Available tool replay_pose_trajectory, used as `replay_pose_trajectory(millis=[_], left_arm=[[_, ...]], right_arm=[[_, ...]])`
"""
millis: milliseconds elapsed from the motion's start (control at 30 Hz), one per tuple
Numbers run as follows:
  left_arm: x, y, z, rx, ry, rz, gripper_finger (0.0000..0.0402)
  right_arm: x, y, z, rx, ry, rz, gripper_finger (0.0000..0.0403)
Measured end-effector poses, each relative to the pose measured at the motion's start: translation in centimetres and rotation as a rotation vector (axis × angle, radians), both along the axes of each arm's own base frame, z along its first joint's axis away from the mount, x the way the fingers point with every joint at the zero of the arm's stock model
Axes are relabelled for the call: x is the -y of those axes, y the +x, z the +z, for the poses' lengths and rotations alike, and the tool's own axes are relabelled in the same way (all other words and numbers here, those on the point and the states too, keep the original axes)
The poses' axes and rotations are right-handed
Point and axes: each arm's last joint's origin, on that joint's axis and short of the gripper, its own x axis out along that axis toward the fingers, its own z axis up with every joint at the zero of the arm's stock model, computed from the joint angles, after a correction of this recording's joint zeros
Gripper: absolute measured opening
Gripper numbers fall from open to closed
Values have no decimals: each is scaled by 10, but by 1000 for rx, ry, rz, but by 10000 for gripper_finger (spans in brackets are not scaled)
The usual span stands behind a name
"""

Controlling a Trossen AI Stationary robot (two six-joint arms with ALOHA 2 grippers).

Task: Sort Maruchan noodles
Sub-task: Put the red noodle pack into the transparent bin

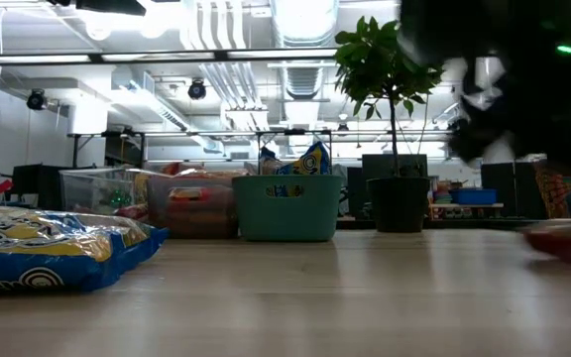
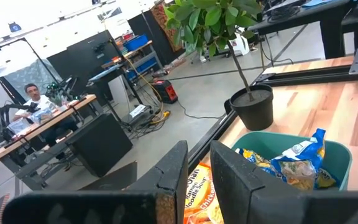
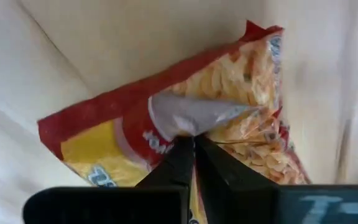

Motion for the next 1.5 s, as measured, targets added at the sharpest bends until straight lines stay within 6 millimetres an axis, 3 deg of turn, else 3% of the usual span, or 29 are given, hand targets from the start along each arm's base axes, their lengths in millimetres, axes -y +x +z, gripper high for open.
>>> replay_pose_trajectory(millis=[100, 233, 367, 533, 700, 833, 933, 1267, 1500], left_arm=[[0, 0, 1, 1, -1, 0, 52], [1, 2, 0, -1, 1, 0, 52], [2, 2, 0, -6, 4, 0, 52], [3, 4, -1, -18, -17, -56, 52], [15, 13, 2, -56, -106, -408, 52], [28, 22, 4, -62, -132, -686, 52], [37, 32, 1, -71, -110, -774, 52], [68, 82, -15, -296, 40, -781, 52], [81, 122, -40, -503, 72, -734, 52]], right_arm=[[3, 24, 13, 216, -102, 8, 12], [5, 58, 50, 534, -313, 20, 12], [-1, 81, 95, 763, -293, 130, 12], [0, 80, 131, 848, -265, 170, 12], [6, 62, 146, 867, -213, 149, 12], [11, 49, 138, 868, -202, 108, 12], [15, 40, 127, 887, -187, 70, 12], [34, 5, 66, 944, -57, -205, 12], [60, -16, 38, 873, -45, -503, 13]])
